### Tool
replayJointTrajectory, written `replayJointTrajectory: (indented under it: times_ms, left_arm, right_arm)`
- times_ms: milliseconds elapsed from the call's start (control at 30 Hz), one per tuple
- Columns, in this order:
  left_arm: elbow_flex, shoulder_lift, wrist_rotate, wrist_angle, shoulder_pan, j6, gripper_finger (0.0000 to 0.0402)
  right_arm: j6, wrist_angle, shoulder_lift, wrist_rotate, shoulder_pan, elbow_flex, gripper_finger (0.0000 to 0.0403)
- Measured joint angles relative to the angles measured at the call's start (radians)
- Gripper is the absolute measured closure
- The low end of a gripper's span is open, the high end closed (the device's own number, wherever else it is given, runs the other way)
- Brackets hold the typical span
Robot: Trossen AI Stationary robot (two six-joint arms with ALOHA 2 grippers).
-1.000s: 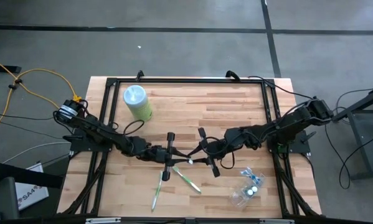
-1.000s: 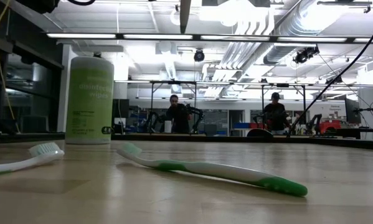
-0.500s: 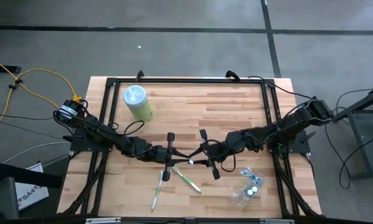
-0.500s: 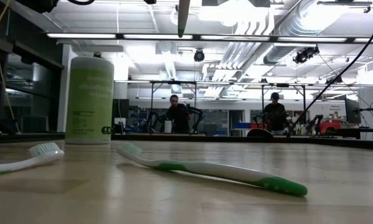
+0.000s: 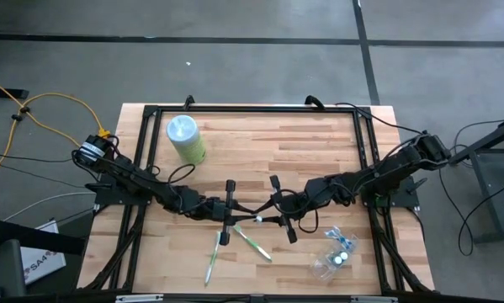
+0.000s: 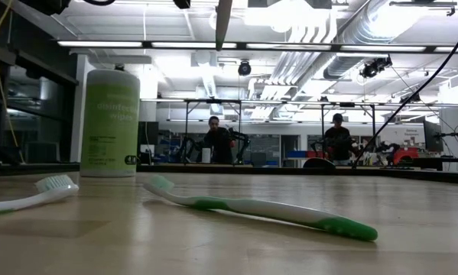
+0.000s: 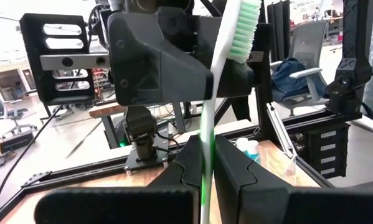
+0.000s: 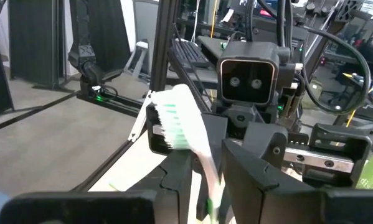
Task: Pick & Place toothbrushing station
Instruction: Put the top green toothbrush into the left section of the transparent organizer
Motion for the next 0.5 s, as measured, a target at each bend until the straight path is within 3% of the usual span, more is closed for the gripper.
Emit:
replayJointTrajectory:
  times_ms: [300, 500]
  left_arm:
    - [0.000, 0.000, -0.026, -0.004, -0.016, 0.008, 0.0394]
    - [0.000, 0.000, -0.026, -0.004, -0.016, 0.007, 0.0391]
  right_arm:
    - [0.003, -0.013, 0.000, 0.000, 0.000, 0.000, 0.0328]
    - [-0.004, -0.016, 0.000, 0.000, 0.000, 0.000, 0.0371]
